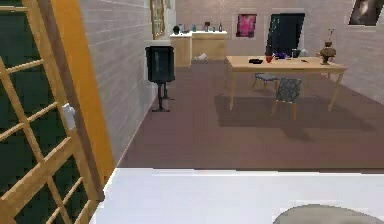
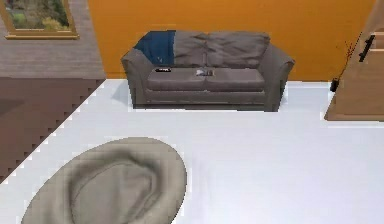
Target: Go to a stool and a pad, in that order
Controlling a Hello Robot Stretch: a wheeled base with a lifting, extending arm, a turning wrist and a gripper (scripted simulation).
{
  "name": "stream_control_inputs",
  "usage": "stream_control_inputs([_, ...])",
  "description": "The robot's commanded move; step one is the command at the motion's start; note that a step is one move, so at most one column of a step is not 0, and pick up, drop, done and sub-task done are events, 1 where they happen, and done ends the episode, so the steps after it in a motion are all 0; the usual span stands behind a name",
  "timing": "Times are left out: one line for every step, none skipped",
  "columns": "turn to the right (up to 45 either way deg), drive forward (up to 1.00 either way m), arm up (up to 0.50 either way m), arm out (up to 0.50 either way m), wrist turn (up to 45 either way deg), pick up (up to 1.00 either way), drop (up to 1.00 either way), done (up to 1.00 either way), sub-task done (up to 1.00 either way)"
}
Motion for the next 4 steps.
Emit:
stream_control_inputs([0.0,0.15,0.00,0.00,0.0,0.00,0.00,0.00,0.00])
stream_control_inputs([-15.0,0.00,0.00,0.00,0.0,0.00,0.00,0.00,0.00])
stream_control_inputs([0.0,0.90,0.00,0.00,0.0,0.00,0.00,0.00,0.00])
stream_control_inputs([45.0,0.00,0.00,0.00,0.0,0.00,0.00,0.00,0.00])
